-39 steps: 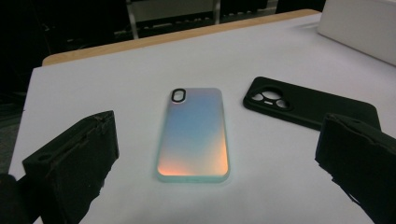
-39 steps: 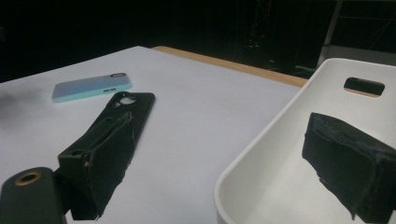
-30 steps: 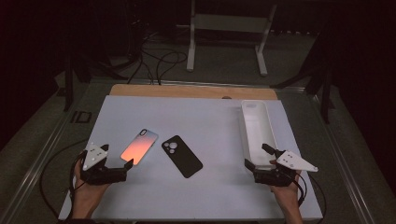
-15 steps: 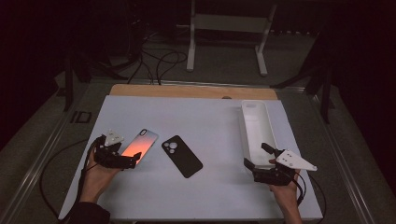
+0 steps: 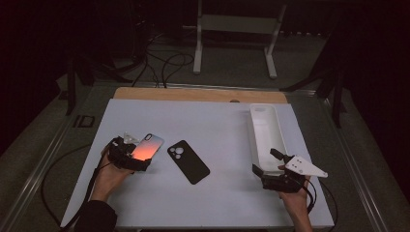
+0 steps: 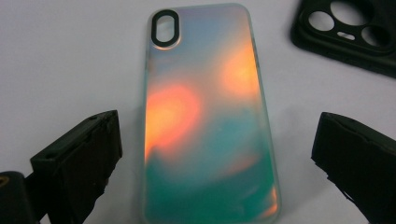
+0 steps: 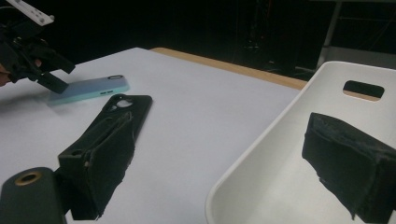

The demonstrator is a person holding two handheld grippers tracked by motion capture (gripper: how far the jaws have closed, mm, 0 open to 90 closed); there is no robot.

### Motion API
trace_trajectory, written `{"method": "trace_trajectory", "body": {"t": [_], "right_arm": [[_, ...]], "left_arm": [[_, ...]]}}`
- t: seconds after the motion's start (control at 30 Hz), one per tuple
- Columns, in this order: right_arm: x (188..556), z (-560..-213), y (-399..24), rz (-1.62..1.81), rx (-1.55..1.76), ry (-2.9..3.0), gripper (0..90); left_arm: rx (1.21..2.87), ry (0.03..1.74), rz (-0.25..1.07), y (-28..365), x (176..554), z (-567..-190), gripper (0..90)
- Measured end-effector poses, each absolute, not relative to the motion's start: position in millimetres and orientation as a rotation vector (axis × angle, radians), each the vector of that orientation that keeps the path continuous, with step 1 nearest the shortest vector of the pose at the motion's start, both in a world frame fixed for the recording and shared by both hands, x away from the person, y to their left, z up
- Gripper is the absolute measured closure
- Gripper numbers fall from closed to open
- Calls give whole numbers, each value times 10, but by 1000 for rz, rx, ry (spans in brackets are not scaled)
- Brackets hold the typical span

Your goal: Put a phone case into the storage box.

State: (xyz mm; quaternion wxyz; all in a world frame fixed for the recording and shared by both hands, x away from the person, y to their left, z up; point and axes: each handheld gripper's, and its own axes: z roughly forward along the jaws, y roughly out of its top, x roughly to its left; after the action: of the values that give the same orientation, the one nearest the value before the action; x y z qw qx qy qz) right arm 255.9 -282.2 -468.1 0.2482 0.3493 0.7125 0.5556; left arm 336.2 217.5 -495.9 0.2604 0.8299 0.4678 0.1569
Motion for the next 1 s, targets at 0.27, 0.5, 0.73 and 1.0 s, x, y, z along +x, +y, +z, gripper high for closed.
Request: {"method": "trace_trajectory", "body": {"t": [0.27, 0.5, 0.73, 1.0], "right_arm": [[2561, -4691, -2828, 1520, 957, 1945, 90], [2563, -4694, -2831, 1518, 957, 1945, 90], [2562, -4692, -2829, 1520, 957, 1943, 90], [2559, -4677, -2812, 1517, 948, 1943, 90]], "left_arm": [[2284, 1289, 385, 2153, 3462, -5046, 37], [2302, 1319, 350, 2164, 3522, -5110, 48], [2324, 1326, 329, 2163, 3541, -5145, 64], [2333, 1336, 312, 2159, 3559, -5140, 82]]}}
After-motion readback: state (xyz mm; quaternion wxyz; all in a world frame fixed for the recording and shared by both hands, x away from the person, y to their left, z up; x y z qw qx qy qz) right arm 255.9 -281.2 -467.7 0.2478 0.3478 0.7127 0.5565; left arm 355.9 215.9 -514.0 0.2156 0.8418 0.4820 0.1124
